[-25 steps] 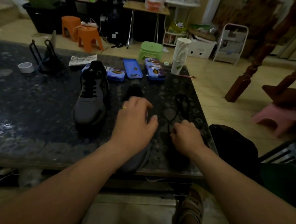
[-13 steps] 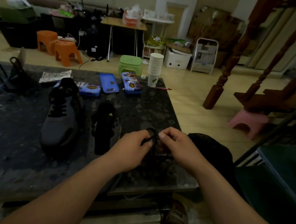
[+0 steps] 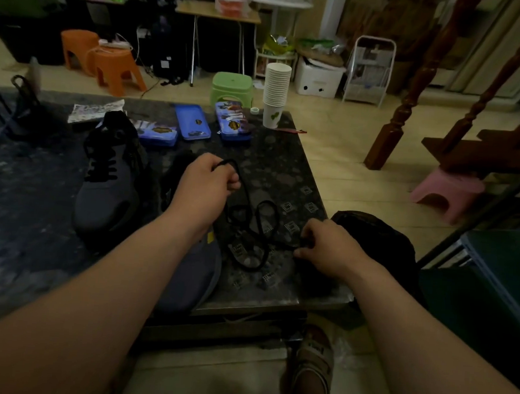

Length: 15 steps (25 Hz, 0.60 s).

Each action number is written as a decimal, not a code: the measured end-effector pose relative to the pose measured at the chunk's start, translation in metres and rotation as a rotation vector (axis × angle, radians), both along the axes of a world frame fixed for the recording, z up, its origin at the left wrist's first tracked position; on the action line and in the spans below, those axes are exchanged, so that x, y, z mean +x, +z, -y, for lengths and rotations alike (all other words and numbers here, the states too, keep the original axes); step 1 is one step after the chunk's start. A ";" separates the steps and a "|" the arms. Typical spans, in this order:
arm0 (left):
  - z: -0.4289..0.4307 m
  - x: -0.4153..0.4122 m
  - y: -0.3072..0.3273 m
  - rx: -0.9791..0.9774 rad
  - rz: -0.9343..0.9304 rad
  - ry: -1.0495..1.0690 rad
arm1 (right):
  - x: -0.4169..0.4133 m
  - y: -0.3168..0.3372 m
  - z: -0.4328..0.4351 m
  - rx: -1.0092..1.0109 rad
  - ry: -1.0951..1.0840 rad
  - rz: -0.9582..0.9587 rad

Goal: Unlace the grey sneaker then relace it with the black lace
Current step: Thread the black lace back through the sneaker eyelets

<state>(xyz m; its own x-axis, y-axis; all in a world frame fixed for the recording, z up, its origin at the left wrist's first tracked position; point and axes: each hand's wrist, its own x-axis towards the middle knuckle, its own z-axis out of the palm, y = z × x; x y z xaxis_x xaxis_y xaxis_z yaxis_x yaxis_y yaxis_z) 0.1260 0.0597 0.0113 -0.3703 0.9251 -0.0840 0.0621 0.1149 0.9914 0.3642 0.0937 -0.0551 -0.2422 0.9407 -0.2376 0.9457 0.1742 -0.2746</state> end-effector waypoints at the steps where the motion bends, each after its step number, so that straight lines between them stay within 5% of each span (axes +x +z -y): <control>1: -0.001 0.001 0.002 0.006 0.007 -0.009 | -0.003 0.000 0.002 0.005 0.027 0.048; 3: -0.003 0.000 0.005 0.035 0.044 -0.008 | -0.006 0.004 0.008 -0.022 0.022 -0.020; 8: -0.006 -0.010 0.017 0.101 0.039 0.003 | -0.001 0.024 0.006 -0.236 -0.611 -1.038; 15: -0.006 -0.021 0.020 0.076 0.142 0.004 | -0.039 0.025 -0.004 -0.111 -0.521 -1.011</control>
